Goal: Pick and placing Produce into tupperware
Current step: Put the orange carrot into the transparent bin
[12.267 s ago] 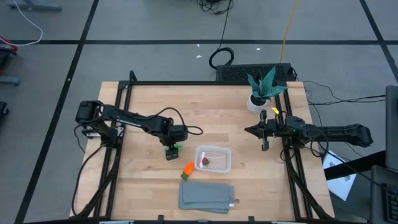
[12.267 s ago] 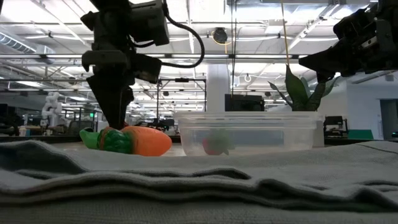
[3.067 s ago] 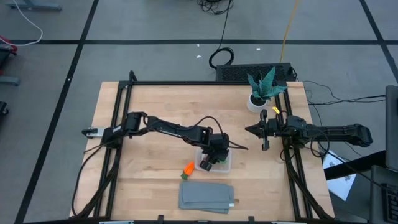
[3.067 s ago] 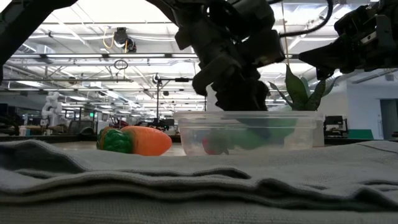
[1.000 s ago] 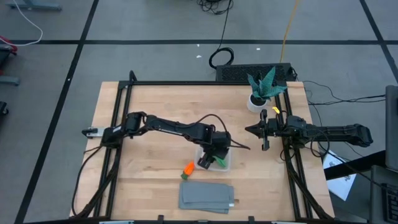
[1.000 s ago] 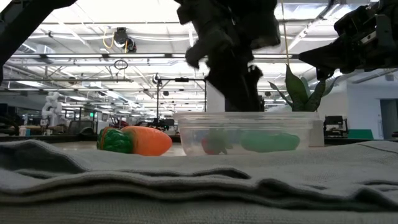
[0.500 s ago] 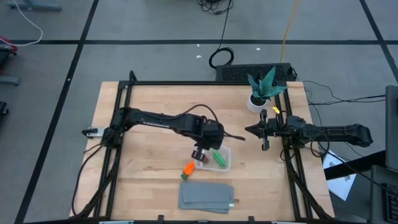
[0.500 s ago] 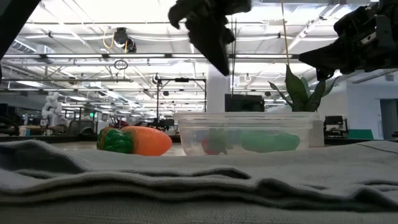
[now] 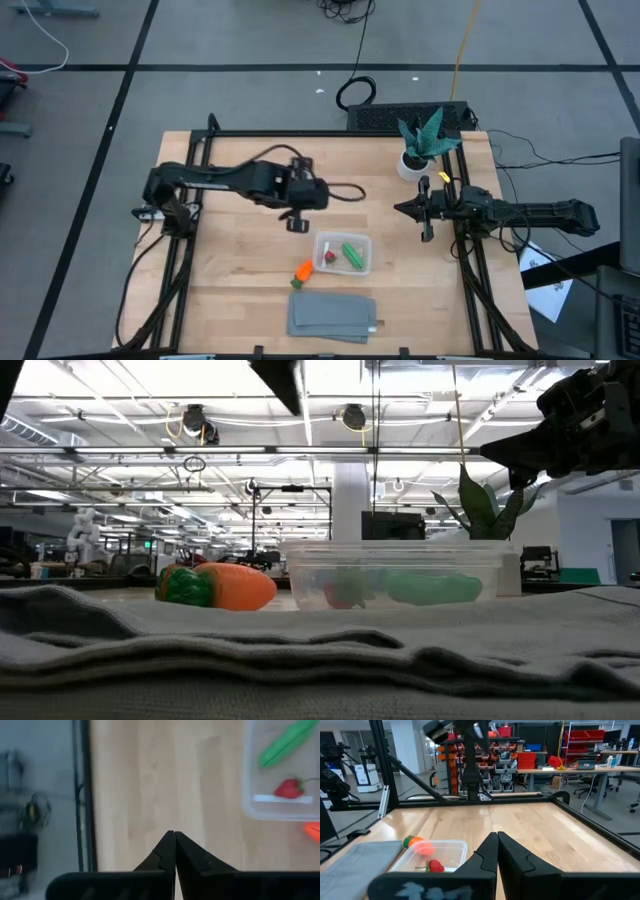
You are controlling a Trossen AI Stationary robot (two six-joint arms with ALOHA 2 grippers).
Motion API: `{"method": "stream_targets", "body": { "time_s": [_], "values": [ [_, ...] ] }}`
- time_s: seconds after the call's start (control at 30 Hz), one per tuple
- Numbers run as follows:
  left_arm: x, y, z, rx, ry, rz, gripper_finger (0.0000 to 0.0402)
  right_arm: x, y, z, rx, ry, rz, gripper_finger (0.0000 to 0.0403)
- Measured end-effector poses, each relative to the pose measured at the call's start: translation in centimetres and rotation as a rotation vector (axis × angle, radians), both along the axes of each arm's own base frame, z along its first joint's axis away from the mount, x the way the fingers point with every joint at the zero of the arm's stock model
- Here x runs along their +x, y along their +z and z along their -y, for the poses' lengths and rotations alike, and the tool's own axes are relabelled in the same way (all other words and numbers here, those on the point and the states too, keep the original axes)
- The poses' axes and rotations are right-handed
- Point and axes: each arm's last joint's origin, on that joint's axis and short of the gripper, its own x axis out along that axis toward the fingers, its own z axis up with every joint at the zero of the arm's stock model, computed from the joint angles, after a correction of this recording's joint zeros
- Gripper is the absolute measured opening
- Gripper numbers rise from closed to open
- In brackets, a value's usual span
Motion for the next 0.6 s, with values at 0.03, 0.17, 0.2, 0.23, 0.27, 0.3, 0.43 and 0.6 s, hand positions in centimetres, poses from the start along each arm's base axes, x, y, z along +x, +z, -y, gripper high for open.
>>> {"method": "stream_targets", "body": {
  "time_s": [0.03,0.17,0.2,0.23,0.27,0.3,0.43,0.6],
  "values": [
    [-0.6,0.4,-0.1,-0.007,0.030,0.004,0.0004,0.0,0.0,0.0,0.000,0.000,0.001,0.0000],
    [-2.9,1.6,-0.2,-0.025,0.085,0.034,0.0002,0.0,0.1,0.0,0.000,0.000,0.007,0.0000],
    [-3.4,1.7,-0.2,-0.030,0.093,0.041,0.0001,0.0,0.1,0.0,0.000,0.000,0.009,0.0000],
    [-3.9,1.8,-0.2,-0.033,0.102,0.056,0.0002,0.0,0.1,0.0,0.000,0.000,0.009,0.0000],
    [-4.5,1.9,-0.3,-0.032,0.116,0.067,0.0002,0.0,0.1,0.0,0.002,0.000,0.010,0.0000],
    [-5.2,1.8,-0.4,-0.023,0.133,0.074,0.0001,0.0,0.1,0.0,0.002,0.000,0.011,0.0000],
    [-7.5,1.6,-0.4,-0.040,0.131,0.248,0.0001,0.0,0.1,0.0,0.002,0.000,0.010,0.0000],
    [-9.1,-0.8,-0.1,-0.175,-0.065,0.515,0.0001,0.0,0.2,0.0,0.002,0.000,0.016,0.0000]
  ]
}}
